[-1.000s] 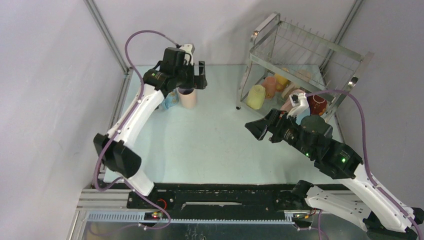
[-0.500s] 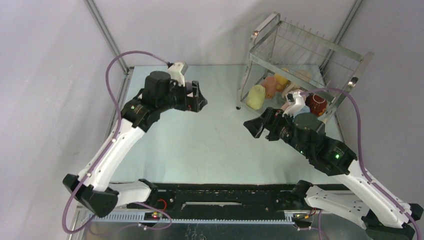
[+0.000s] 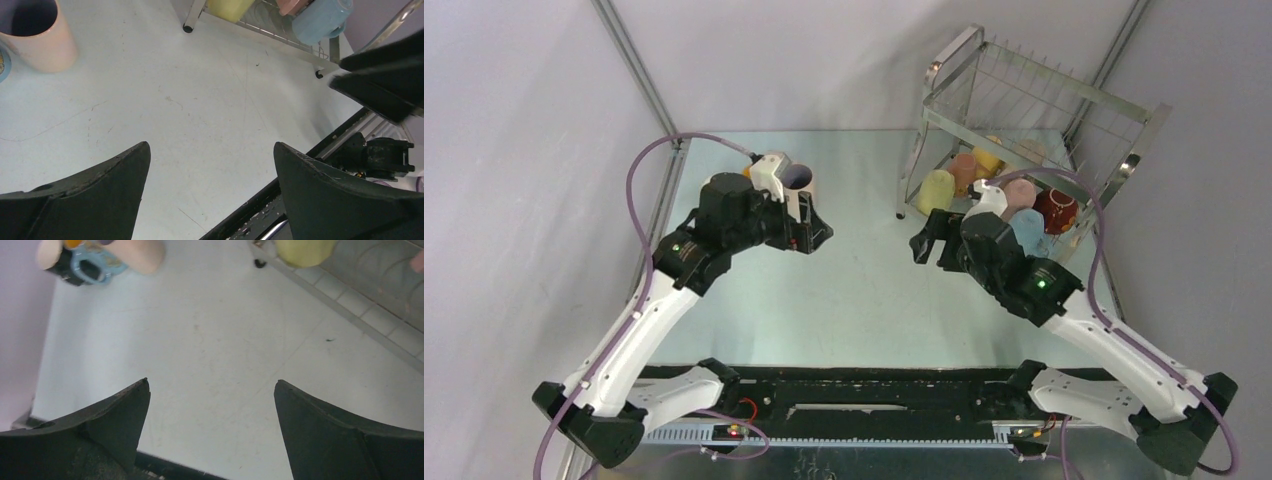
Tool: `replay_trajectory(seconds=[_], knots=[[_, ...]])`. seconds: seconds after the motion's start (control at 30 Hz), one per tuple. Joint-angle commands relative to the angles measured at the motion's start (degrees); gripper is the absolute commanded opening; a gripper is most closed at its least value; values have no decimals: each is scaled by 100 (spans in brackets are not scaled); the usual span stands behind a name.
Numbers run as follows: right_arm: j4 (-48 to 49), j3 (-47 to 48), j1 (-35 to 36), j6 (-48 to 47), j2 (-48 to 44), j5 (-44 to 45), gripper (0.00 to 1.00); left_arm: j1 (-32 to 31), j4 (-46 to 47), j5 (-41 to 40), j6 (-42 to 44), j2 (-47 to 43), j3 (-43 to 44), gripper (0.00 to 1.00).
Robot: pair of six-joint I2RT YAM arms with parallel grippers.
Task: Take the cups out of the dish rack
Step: Unload the cup from the dish rack.
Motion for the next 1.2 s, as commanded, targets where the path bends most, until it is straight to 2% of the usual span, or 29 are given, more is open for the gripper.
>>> replay_trajectory(seconds=[0.0, 0.13, 0.37, 0.53, 0.8, 1.17], knots=[[657, -333, -553, -160, 175, 108, 100, -28, 171, 217, 29, -322, -133, 100], [1542, -576, -930, -380, 586, 384, 100, -28, 156, 256, 81, -400, -206, 100], [3830, -1167, -1513, -1171, 1315, 330, 100, -28, 168, 260, 90, -535, -341, 100], [4772, -1170, -1802, -1557, 1984, 59, 100, -28, 212, 337, 24, -558, -412, 100], [5444, -1086, -2147, -1663, 2715, -86, 100, -27, 34, 335, 31, -655, -431, 100], [5684, -654, -2223, -1822, 3600, -111, 100, -25, -333, 223, 67, -823, -260, 100]])
